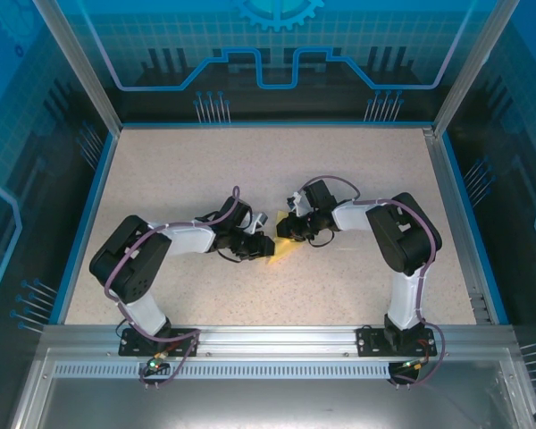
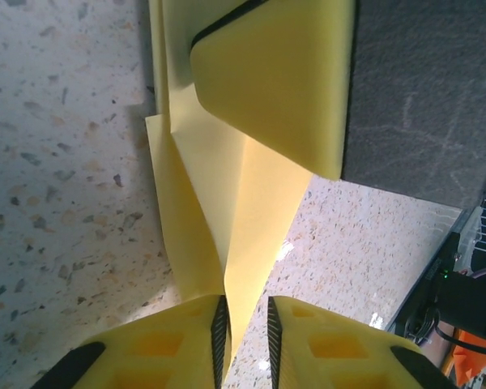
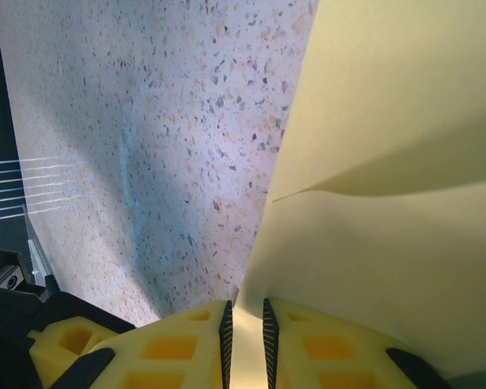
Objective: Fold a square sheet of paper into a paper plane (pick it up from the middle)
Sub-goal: Fourth fold the wing at the center of the table.
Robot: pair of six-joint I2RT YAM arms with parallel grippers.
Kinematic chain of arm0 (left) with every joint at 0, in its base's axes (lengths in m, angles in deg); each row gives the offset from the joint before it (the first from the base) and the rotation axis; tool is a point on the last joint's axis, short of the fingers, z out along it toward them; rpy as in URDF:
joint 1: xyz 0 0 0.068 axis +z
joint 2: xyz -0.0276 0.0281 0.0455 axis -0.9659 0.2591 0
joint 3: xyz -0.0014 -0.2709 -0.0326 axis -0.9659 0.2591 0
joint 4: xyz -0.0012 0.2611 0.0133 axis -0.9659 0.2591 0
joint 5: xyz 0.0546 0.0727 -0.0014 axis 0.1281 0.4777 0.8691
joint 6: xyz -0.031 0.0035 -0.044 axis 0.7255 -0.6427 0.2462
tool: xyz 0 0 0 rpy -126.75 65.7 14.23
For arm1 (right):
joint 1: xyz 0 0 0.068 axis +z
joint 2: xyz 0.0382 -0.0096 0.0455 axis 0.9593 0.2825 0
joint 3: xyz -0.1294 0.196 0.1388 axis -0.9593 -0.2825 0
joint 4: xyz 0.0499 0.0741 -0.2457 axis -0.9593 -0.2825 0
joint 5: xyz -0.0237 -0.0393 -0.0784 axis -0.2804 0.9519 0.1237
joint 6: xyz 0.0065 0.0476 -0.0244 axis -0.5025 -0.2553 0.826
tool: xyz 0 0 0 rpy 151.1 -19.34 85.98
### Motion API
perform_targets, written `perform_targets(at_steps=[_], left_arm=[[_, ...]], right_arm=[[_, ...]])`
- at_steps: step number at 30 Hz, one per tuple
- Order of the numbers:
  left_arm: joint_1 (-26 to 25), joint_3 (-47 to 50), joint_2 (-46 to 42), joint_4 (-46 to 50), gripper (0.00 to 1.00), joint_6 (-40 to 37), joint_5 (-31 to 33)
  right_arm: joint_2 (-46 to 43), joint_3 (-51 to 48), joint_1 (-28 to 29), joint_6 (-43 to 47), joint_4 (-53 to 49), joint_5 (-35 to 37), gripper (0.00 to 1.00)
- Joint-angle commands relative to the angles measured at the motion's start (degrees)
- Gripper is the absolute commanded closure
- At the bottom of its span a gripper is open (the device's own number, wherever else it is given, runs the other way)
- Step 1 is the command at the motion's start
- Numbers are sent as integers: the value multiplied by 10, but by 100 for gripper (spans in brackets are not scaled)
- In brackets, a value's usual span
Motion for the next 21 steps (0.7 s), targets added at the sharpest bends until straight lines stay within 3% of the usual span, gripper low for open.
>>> perform_targets(at_steps=[1,5,16,21], left_arm=[[3,4,10,2,84,1,-18],[2,12,9,-5,94,2,-22],[2,12,31,12,90,-12,-19],[2,14,29,10,94,-18,-26]], right_arm=[[28,-27,-3,16,-50,51,79],[27,-28,-3,16,-51,51,79],[27,-33,-3,16,-50,52,79],[28,-35,-3,16,-49,53,79]])
